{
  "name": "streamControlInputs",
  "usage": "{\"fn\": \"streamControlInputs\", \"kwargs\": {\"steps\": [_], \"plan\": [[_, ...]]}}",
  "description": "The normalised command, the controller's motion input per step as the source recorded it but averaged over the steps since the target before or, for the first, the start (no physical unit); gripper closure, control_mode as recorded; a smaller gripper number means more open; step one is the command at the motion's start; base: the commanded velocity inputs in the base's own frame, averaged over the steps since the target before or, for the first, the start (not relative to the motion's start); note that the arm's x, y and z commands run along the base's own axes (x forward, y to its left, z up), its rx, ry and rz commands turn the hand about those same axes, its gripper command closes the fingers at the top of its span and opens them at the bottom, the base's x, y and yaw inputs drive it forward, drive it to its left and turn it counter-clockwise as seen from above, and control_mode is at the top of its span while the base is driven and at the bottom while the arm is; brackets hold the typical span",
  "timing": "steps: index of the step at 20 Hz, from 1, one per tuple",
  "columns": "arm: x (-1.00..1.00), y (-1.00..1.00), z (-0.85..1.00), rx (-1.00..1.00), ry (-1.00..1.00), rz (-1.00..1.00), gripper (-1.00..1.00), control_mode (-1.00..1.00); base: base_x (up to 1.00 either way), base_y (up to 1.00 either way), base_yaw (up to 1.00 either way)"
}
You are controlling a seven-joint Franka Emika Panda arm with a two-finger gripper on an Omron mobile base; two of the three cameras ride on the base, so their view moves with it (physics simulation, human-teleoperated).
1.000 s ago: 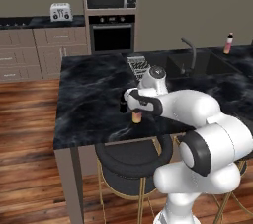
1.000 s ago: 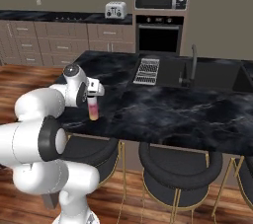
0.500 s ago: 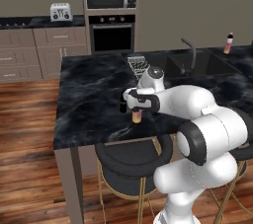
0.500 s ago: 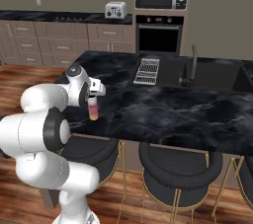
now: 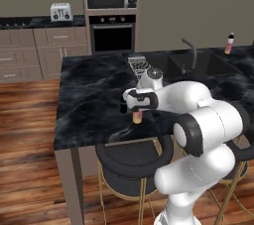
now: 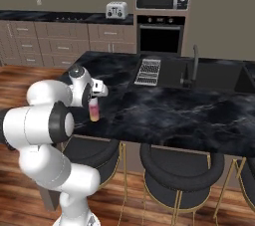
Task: Place the large bottle from the dining counter next to the other large bottle outside the sink, and place the small bottle from the dining counter next to the other small bottle inside the sink.
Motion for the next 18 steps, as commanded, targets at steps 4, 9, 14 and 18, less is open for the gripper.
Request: {"fn": "streamControlInputs", "kwargs": {"steps": [4, 9, 14, 18], "plan": [[0.19, 0.0, -0.08, 0.0, 0.0, 0.0, -1.0, -1.0, 0.0, 0.0, 0.0], [0.2, 0.0, -0.08, 0.0, 0.0, 0.0, -1.0, -1.0, 0.0, 0.0, 0.0], [0.2, 0.0, -0.08, 0.0, 0.0, 0.0, 1.0, -1.0, 0.0, 0.0, 0.0], [0.1, 0.0, -0.02, 0.0, 0.0, 0.0, 1.0, -1.0, 0.0, 0.0, 0.0]]}}
